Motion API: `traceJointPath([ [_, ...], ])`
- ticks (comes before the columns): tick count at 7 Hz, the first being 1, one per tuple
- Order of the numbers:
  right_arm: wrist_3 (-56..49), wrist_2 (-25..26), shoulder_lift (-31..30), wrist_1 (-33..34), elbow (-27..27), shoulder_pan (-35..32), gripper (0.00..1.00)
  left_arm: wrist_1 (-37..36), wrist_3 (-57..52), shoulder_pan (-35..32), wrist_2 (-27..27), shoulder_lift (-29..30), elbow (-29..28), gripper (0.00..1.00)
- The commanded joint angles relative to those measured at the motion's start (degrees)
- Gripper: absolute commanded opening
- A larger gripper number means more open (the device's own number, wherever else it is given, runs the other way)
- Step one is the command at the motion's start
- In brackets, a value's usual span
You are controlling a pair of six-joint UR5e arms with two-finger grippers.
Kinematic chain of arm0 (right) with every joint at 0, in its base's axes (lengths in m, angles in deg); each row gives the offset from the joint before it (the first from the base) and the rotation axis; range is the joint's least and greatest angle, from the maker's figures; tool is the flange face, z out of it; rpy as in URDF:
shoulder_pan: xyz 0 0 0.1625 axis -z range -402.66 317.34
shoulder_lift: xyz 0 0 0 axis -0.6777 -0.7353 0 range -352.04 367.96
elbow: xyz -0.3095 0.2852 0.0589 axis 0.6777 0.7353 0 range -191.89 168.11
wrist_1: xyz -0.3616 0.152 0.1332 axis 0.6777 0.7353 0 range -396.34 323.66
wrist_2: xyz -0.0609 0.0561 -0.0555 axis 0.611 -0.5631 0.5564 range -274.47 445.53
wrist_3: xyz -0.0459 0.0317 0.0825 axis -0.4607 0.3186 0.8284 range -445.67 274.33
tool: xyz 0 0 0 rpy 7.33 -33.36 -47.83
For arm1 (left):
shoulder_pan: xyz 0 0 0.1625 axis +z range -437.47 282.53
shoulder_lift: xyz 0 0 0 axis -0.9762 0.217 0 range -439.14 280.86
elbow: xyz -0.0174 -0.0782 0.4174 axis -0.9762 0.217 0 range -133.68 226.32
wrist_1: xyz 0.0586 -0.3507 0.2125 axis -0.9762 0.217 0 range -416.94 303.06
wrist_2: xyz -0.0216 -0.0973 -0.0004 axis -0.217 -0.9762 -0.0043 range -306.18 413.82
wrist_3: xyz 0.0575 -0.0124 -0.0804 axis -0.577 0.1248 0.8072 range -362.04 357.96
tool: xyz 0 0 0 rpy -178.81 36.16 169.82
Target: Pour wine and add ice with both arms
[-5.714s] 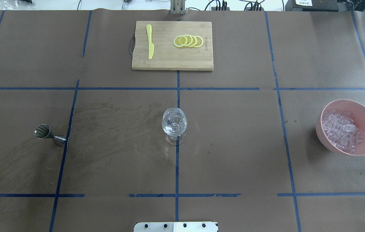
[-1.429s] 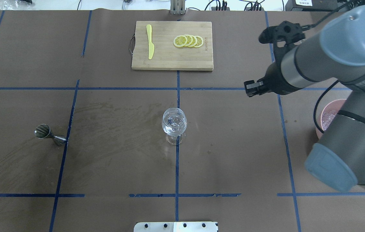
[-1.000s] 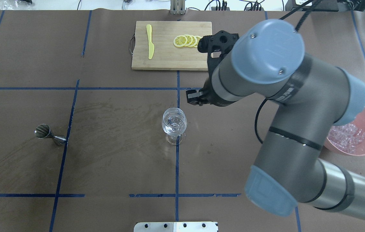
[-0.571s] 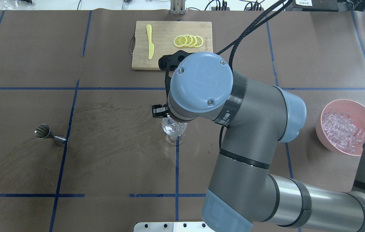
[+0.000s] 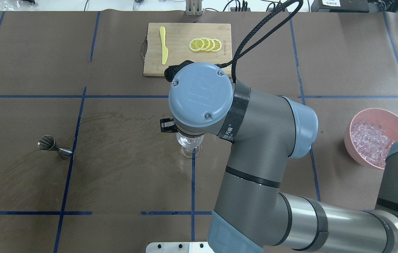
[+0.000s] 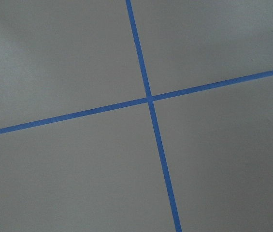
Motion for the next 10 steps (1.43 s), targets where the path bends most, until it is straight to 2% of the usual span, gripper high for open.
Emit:
traceJointPath([
  [1,0.0,0.6,0.0,0.1,0.0,0.2,1.0,0.0,0.0,0.0,0.0,0.0,-0.1,1.0],
  [5,-0.9,0.0,-0.3,0.1,-0.5,-0.2,1.0,-0.1,0.0,0.0,0.0,0.0,-0.2,1.0],
  [6,-3.4,-0.6,-4.1,-0.3,-2.5,-1.6,1.0,-0.1,-0.1,0.0,0.0,0.0,-0.1,1.0],
  [7,-10.2,-3.3,-7.9,-0.4,-5.0,-5.3,1.0,-0.1,-0.1,0.0,0.0,0.0,-0.1,1.0],
  [8,-16.1,-10.5,-12.4,-0.8,-6.9,-11.9,1.0,-0.1,-0.1,0.0,0.0,0.0,0.0,1.0],
  [10,-35.7,-18.4,-21.5,-1.0,-7.0,-25.1,1.0,-0.2,-0.1,0.0,0.0,-0.1,-0.2,1.0],
])
